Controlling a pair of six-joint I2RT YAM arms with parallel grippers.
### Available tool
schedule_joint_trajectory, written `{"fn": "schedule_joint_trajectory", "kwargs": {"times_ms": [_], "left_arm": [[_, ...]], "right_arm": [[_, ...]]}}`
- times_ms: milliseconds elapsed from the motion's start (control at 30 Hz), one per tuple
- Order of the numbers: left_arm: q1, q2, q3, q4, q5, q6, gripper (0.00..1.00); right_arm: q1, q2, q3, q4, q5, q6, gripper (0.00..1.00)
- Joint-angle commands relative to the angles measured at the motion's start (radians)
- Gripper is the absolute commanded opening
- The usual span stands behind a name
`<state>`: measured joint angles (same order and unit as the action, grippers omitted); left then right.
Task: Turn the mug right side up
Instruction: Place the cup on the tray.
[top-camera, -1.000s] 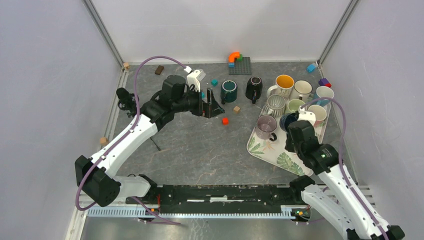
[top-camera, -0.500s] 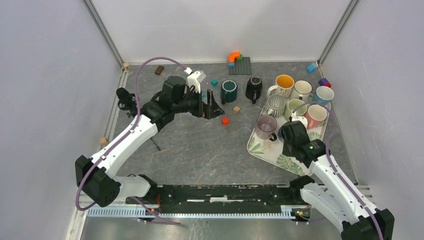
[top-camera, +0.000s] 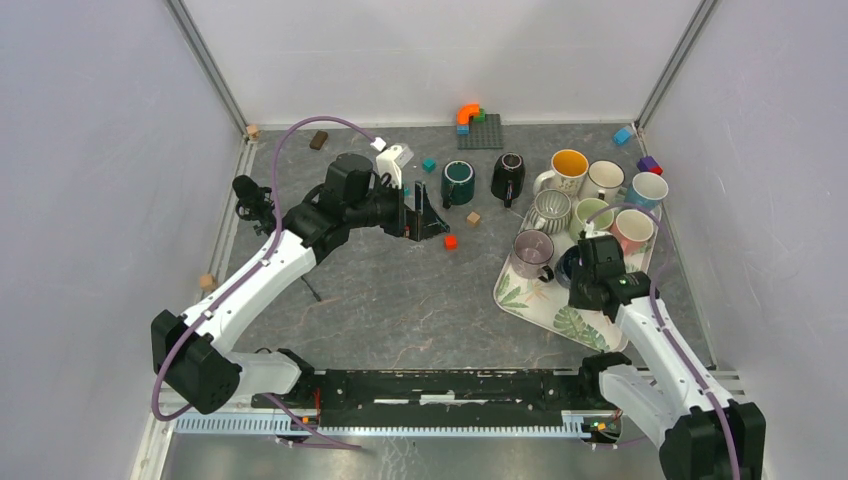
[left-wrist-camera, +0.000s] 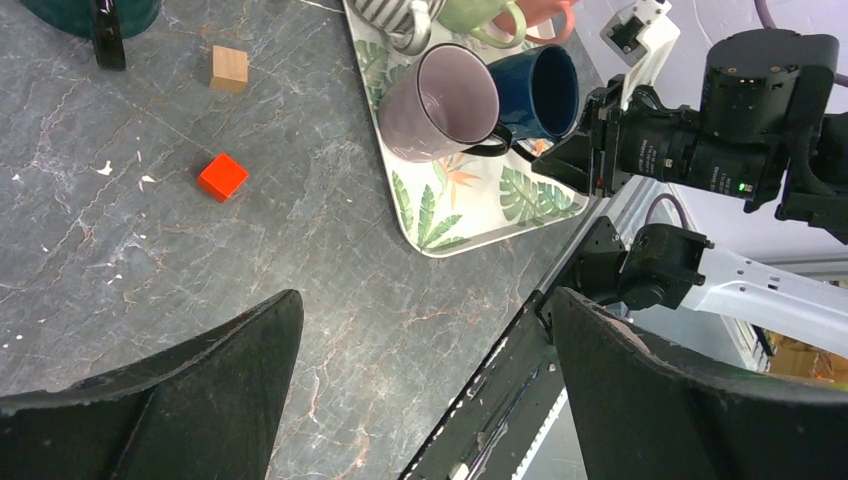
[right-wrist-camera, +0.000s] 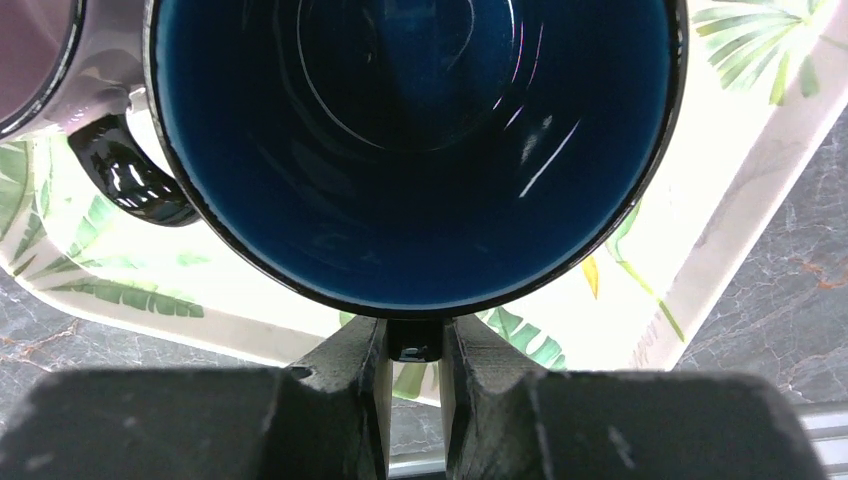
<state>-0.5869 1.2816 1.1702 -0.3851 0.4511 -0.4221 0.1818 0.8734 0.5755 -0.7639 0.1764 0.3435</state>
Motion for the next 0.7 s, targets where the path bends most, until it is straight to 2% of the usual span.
{"fn": "schedule_joint_trajectory", "kwargs": {"times_ms": [0, 133, 500, 667], "left_arm": [[-0.005, -0.019, -0.006, 0.048, 0.032, 0.046, 1.00], [-0.006, -0.019, -0.006, 0.048, 0.036, 0.044, 1.00], [-0.006, -0.014, -0.005, 0.049, 0.054, 0.039, 1.00], [-0.006, -0.014, -0.005, 0.050, 0.060, 0.037, 1.00]], "right_arm": [[-0.016, 0.023, 0.056, 0.086, -0.039, -0.060, 0.00], [-0.018, 0.057, 0.068, 0.082, -0.046, -0.072, 0.00], [-0.020, 0.078, 0.112, 0.075, -0.029, -0.080, 0.28], [-0.020, 0.081, 0.110, 0.076, -0.028, -0.087, 0.32]]}}
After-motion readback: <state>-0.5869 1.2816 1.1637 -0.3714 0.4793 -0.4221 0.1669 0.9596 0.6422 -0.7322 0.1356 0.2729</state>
